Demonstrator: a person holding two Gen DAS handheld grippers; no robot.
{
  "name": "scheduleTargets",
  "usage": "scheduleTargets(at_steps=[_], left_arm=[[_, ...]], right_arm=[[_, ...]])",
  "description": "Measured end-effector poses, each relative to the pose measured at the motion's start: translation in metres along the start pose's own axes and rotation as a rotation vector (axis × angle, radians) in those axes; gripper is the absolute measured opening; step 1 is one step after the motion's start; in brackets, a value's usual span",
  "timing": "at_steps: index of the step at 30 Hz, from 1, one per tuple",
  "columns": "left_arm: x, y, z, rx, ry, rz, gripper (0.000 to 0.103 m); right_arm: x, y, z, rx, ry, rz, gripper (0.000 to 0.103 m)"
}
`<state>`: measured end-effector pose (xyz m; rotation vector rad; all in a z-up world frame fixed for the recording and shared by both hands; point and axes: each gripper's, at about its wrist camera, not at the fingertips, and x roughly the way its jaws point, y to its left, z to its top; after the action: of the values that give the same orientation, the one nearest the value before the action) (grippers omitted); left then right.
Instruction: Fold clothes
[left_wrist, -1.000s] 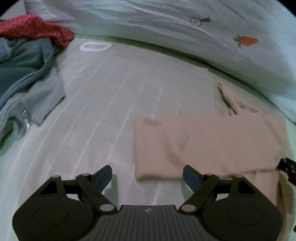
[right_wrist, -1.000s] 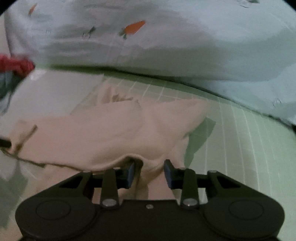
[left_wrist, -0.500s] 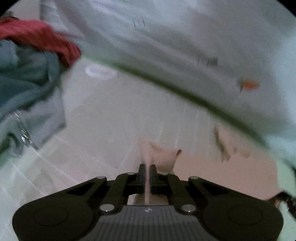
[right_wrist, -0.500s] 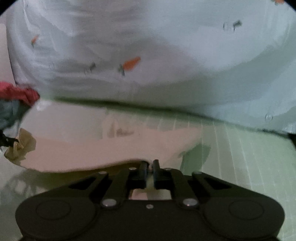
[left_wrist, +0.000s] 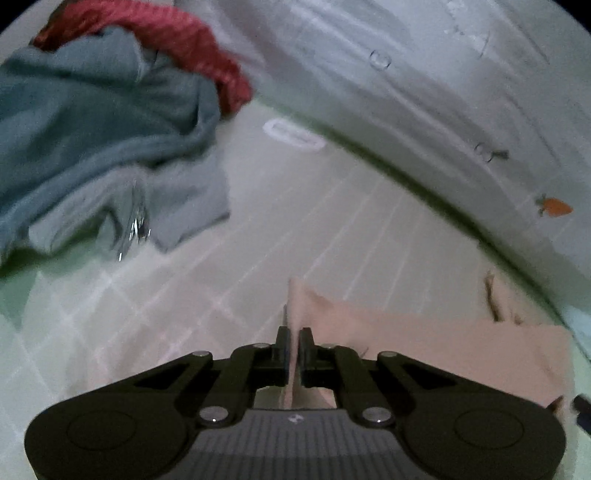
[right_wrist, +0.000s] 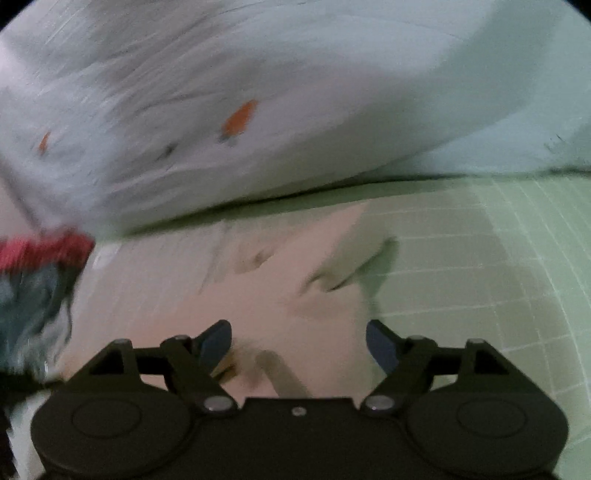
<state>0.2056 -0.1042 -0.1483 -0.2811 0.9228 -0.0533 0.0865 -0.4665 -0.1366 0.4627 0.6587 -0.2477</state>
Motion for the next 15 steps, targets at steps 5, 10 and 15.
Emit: scheduleTargets(at_steps=[5, 10, 15], left_arm=[[0.006, 0.007, -0.003, 0.001, 0.022, 0.016, 0.007], [0.013, 0.010, -0.006, 0.006, 0.034, 0.031, 0.008], [0.015, 0.004, -0.007, 0.046, 0.022, 0.056, 0.007]], right_arm=[[0.022, -0.042, 0.024, 0.189, -0.014, 0.042, 0.080], [0.069, -0.065, 0.044, 0.319, 0.036, 0.104, 0.073], [0.107, -0.063, 0.061, 0.247, 0.107, 0.128, 0.006]])
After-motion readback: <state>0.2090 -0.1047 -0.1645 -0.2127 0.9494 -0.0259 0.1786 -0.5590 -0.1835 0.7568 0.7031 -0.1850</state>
